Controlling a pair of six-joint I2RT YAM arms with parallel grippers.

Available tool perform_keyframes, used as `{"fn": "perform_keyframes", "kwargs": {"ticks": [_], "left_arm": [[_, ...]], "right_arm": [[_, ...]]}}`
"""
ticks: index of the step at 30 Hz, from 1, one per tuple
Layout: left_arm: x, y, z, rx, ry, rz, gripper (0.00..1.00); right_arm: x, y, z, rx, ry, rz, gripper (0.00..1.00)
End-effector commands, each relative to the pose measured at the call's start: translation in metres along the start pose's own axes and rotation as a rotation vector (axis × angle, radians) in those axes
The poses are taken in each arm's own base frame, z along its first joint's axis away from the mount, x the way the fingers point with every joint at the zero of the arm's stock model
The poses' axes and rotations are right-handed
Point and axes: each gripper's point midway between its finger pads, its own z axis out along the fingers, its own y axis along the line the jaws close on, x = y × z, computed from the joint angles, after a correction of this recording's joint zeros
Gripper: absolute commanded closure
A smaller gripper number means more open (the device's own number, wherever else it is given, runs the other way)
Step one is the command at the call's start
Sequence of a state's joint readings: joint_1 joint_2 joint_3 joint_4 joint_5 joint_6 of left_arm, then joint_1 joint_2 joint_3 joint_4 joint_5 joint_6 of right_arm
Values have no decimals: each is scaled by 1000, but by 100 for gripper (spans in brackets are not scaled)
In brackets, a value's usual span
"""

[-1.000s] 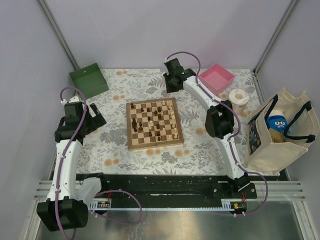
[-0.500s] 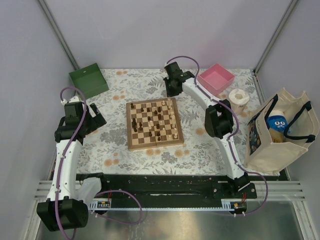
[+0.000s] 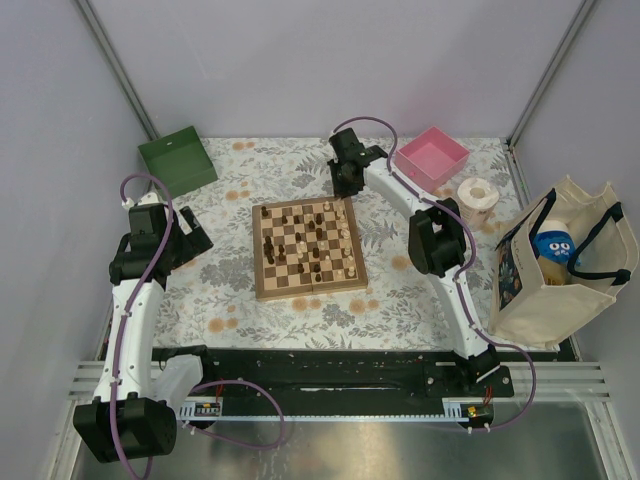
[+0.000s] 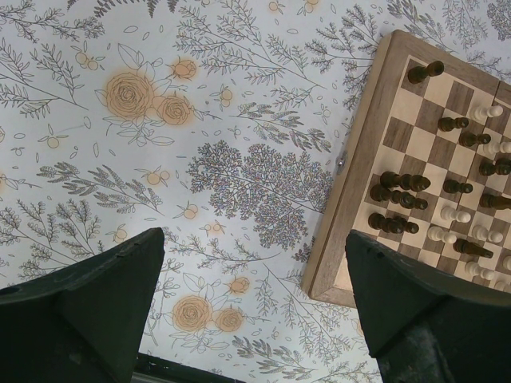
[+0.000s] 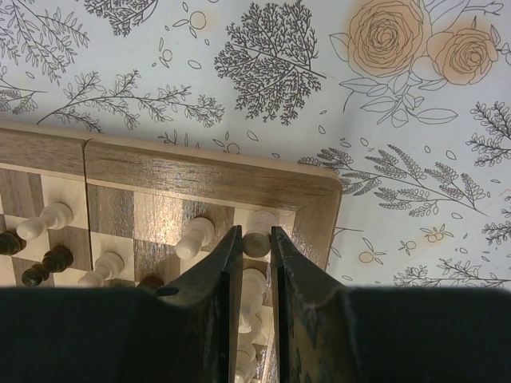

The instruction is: Set up the chess pieces on the board

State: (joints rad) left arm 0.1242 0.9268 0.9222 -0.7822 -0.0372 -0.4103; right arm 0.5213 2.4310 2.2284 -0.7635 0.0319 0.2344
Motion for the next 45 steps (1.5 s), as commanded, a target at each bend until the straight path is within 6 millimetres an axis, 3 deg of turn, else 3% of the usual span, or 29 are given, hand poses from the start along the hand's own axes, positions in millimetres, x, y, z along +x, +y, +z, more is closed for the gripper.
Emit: {"fn": "perform_keyframes", "kwargs": {"ticks": [1, 8, 26, 33, 35, 45], "left_arm": [[-10, -4, 1, 28, -44, 7, 1], [-11, -5, 1, 29, -47, 7, 1], [-11, -5, 1, 36, -44, 3, 1], [-10, -6, 1, 38, -44, 3, 1], [-11, -6, 1, 38, -45, 3, 1], [-11, -5, 0, 36, -47, 2, 1]], "right_arm": [[-4, 9, -6, -34, -18, 9, 85], [-4, 9, -8, -37, -17, 16, 75], [-1, 8, -23, -41, -24, 11, 84], [4, 11, -18, -55, -10, 16, 75], [2, 11, -18, -58, -17, 18, 70], [-33, 18, -36, -68, -86, -3, 63]]}}
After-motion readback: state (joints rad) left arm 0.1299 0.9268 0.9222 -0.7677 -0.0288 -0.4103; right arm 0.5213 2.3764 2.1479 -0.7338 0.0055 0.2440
